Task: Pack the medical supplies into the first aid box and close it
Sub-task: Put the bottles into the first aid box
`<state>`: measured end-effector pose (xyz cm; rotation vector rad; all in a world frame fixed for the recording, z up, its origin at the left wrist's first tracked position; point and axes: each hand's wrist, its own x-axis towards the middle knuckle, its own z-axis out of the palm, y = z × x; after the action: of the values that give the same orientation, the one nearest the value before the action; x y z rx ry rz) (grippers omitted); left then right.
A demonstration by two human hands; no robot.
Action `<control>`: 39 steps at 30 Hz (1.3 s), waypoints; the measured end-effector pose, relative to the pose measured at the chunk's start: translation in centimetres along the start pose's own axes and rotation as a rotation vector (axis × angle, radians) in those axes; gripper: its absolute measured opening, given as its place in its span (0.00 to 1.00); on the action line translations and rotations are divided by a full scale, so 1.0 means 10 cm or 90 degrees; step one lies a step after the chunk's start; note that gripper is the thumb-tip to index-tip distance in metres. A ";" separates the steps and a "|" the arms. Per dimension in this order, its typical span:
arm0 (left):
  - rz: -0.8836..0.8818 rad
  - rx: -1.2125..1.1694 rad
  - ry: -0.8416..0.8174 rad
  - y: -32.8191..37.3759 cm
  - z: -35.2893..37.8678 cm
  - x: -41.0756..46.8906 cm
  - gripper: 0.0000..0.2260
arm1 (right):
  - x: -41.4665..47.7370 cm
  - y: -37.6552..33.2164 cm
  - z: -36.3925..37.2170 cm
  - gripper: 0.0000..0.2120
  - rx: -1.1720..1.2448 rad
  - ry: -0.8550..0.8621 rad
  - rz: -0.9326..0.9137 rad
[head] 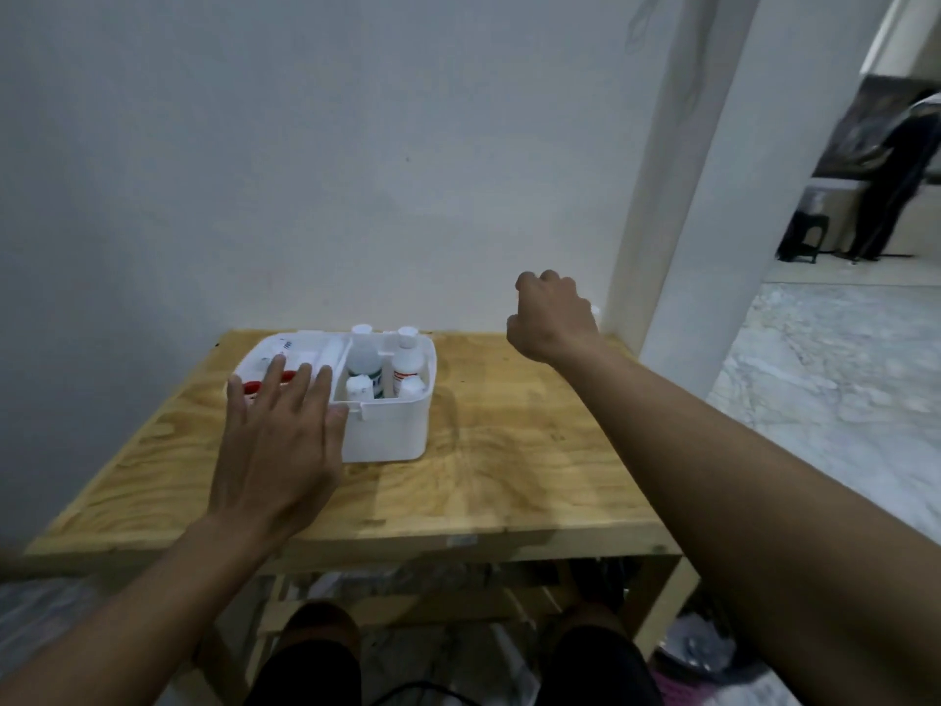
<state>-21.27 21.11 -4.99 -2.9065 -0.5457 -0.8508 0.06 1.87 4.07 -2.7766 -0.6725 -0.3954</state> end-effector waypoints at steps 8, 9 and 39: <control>0.005 0.036 0.022 -0.01 0.11 -0.04 0.26 | 0.19 0.55 0.25 0.35 -0.036 -0.049 0.156; 0.005 0.041 0.029 -0.01 0.12 -0.04 0.26 | 0.21 0.60 0.28 0.36 -0.028 -0.057 0.174; -0.005 0.020 0.070 0.00 0.15 -0.04 0.23 | -0.06 -0.39 -0.75 0.22 0.298 0.036 -0.089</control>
<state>-20.85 21.21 -6.45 -2.8108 -0.5561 -0.9879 -3.81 2.67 11.60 -2.2785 -0.8270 -0.2964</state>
